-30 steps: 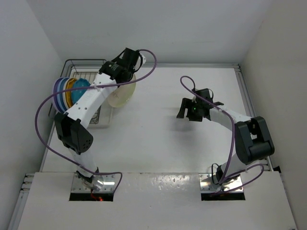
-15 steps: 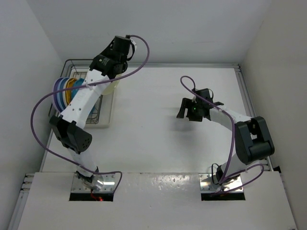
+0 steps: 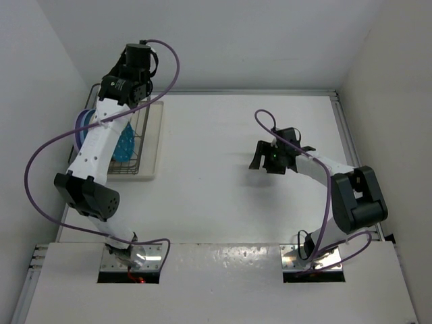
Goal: Load the plates into the dish rack
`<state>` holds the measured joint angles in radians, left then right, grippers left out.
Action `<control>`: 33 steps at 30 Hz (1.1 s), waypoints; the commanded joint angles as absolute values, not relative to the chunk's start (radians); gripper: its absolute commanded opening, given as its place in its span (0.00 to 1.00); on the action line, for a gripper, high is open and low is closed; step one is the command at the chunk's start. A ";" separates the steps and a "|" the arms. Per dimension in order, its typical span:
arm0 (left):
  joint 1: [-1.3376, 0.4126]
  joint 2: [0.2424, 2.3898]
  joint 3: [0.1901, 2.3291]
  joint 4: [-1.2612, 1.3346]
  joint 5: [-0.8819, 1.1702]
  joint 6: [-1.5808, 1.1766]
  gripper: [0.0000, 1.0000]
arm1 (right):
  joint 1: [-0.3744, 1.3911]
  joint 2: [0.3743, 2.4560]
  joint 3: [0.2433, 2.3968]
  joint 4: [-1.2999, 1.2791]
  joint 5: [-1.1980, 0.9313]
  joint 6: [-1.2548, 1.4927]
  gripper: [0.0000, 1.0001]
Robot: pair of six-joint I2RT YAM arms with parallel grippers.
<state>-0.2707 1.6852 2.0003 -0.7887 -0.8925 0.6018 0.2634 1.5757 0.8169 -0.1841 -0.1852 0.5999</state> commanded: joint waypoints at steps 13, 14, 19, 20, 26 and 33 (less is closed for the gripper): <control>-0.190 1.548 1.784 -0.678 -0.939 0.534 0.00 | 0.253 1.549 0.810 -0.144 -0.179 0.598 0.78; -0.190 1.548 1.784 -0.678 -0.939 0.525 0.00 | 0.255 1.548 0.810 -0.144 -0.179 0.600 0.78; -0.190 1.539 1.695 -0.678 -0.939 0.515 0.00 | 0.253 1.545 0.811 -0.143 -0.179 0.600 0.78; -0.190 1.539 1.681 -0.678 -0.939 0.505 0.00 | 0.253 1.546 0.811 -0.146 -0.179 0.601 0.78; -0.190 1.529 1.641 -0.678 -0.904 0.472 0.00 | 0.253 1.542 0.813 -0.150 -0.175 0.597 0.78; -0.199 1.535 1.540 -0.678 -0.854 0.408 0.00 | 0.250 1.542 0.824 -0.155 -0.175 0.601 0.78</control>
<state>-0.1974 1.5948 1.5467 -0.7448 -0.8257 0.4393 0.2562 1.5753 0.8112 -0.1738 -0.1844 0.6018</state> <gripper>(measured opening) 0.009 0.777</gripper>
